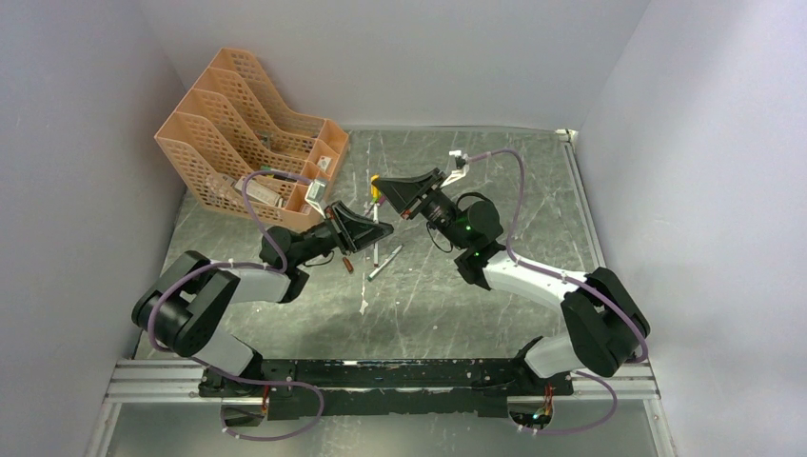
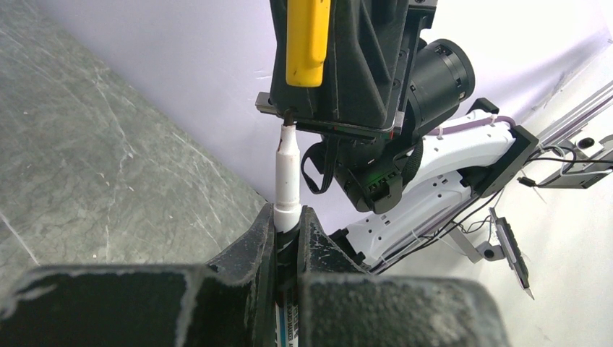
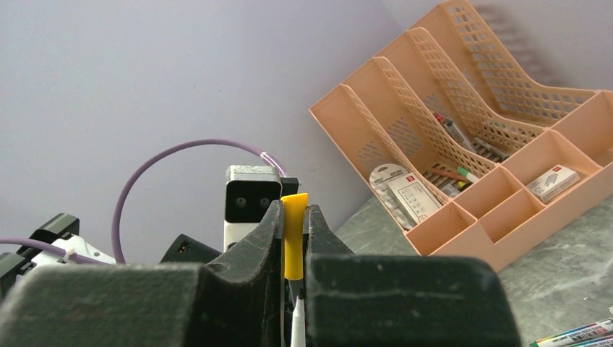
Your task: Insert the pens into the pen caps
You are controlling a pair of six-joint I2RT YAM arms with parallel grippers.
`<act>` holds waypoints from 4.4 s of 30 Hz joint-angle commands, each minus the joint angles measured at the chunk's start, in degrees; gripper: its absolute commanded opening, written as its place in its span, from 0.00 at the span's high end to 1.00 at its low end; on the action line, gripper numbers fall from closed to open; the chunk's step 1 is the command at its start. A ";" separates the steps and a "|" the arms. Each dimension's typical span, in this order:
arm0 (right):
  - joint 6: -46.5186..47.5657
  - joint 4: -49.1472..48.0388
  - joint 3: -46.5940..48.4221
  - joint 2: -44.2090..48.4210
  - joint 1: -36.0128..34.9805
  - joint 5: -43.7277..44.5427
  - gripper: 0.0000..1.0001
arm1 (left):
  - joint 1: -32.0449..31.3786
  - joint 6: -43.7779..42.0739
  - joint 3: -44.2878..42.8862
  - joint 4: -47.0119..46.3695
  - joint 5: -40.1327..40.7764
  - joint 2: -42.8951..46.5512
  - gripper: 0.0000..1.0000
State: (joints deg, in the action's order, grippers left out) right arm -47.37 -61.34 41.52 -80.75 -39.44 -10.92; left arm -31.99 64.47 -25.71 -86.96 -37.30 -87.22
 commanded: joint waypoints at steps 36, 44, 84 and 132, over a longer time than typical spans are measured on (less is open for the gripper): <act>7.42 6.34 -7.04 9.35 -0.50 -1.51 0.84 | -0.36 -19.94 -13.50 25.66 -4.36 6.99 0.93; 12.19 13.39 -7.74 17.22 -0.52 3.32 0.42 | -0.44 -41.54 -21.53 56.86 -3.93 12.04 0.93; 12.32 26.56 -1.90 13.57 -0.54 2.01 1.00 | -5.85 -56.70 -27.84 70.53 5.45 16.06 0.93; 1.41 48.13 -16.32 41.90 -1.73 40.27 0.95 | -5.87 -62.42 -38.00 85.61 29.78 -7.71 0.93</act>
State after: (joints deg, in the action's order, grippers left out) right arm -43.27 -17.67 27.33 -39.48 -41.23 28.51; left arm -37.63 4.14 -56.14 -6.76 -15.29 -88.60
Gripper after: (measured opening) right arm 0.054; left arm 0.154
